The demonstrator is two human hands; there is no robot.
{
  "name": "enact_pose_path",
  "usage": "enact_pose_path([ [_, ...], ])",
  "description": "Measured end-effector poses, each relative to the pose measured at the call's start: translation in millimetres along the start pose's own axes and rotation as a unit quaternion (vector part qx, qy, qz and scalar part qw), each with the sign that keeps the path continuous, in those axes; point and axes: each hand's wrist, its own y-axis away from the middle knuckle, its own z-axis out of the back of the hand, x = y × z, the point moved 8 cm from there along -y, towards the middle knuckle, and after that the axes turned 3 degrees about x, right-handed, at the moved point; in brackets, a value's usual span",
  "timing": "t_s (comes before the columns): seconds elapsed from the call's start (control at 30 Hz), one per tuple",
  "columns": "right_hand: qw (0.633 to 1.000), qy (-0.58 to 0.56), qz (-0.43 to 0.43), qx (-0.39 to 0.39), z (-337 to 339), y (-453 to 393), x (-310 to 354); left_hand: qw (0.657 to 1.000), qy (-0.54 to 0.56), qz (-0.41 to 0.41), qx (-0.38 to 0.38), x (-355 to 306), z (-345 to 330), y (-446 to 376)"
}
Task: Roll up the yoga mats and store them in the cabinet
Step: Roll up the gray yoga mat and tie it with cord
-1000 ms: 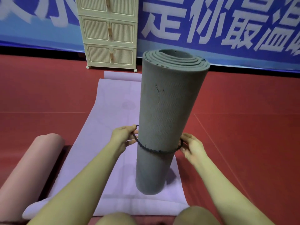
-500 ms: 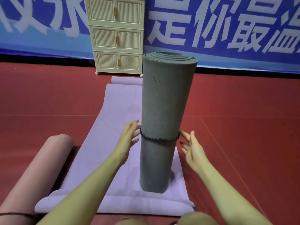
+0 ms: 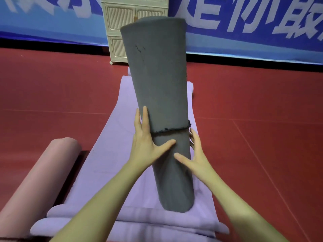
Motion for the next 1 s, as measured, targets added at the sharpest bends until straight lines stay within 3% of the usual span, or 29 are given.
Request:
enact_pose_path([
  [0.17, 0.978, 0.199, -0.031, -0.062, -28.7, -28.5, 1.8, 0.999, -0.023, 0.021, -0.026, 27.8, 2.3, -20.7],
  [0.37, 0.974, 0.206, -0.021, -0.089, -47.6, -63.1, 6.4, 0.997, -0.046, 0.062, -0.025, 67.9, 12.0, -30.3],
  [0.53, 0.958, 0.278, 0.019, -0.069, -49.1, -69.7, 12.3, 0.986, -0.140, 0.026, -0.085, 71.2, 29.3, -23.8],
  [0.7, 0.904, 0.427, 0.035, -0.011, -44.4, -70.5, 2.7, 0.967, -0.234, 0.051, -0.090, 91.9, 22.4, -4.3],
  [0.87, 0.818, 0.563, 0.023, 0.117, -63.7, -54.9, -44.9, 0.948, -0.317, -0.011, 0.034, 123.7, -17.0, 21.7],
  [0.93, 0.793, 0.583, 0.017, 0.174, -77.8, -42.1, -68.8, 0.934, -0.329, -0.020, 0.141, 145.1, -38.0, 42.6],
  [1.0, 0.795, 0.569, 0.003, 0.212, -86.2, -29.4, -93.2, 0.905, -0.329, 0.005, 0.271, 166.5, -58.6, 65.1],
])
